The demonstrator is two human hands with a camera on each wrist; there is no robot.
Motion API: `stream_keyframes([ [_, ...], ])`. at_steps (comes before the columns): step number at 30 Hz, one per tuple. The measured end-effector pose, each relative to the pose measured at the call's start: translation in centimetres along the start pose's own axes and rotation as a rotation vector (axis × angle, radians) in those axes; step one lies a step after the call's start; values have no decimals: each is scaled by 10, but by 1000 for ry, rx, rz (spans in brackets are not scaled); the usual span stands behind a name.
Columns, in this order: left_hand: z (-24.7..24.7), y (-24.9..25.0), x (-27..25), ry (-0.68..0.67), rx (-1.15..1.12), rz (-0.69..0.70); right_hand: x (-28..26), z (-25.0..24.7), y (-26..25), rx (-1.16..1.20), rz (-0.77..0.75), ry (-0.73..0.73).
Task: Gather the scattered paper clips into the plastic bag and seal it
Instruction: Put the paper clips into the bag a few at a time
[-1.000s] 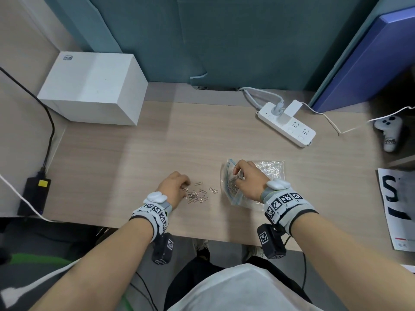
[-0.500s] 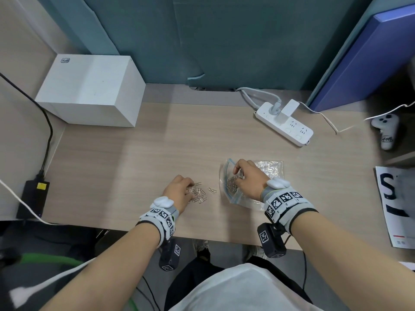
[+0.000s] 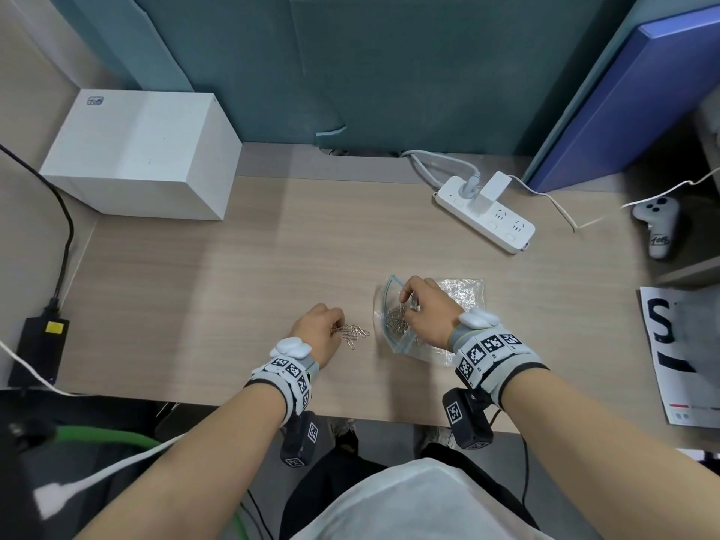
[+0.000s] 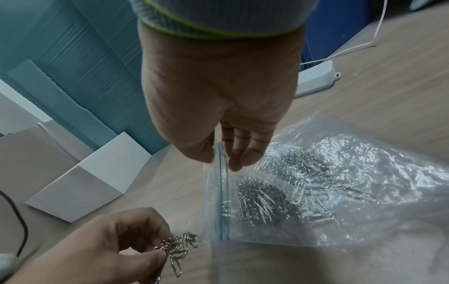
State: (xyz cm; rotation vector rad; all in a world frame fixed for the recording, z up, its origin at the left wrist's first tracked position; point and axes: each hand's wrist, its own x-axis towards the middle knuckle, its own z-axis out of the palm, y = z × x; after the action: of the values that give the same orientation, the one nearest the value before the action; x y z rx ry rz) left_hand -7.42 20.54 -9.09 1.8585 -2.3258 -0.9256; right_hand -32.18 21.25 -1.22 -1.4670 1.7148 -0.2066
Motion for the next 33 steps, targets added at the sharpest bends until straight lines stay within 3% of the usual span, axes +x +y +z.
stream_keyframes([
  [5, -11, 6, 7, 9, -104, -112, 0, 0, 0, -13, -13, -2],
  [8, -15, 26, 14, 48, -285, -152, 0, 2, 0, -22, -8, -1],
  [12, -11, 69, 21, -111, -521, -54, 0, 2, 1, -38, -14, 1],
  [16, -10, 61, 28, -82, -215, 95, -1, -2, 3, -46, -8, 27],
  [20, -5, 35, 22, -96, 30, 120, -4, -6, 9, -25, 6, 37],
  [27, -6, 24, 26, -131, 106, 242, -6, -2, 14, -41, 17, 23],
  [33, -26, -5, 15, -264, 159, 285, -3, 5, 5, -31, 3, 11],
])
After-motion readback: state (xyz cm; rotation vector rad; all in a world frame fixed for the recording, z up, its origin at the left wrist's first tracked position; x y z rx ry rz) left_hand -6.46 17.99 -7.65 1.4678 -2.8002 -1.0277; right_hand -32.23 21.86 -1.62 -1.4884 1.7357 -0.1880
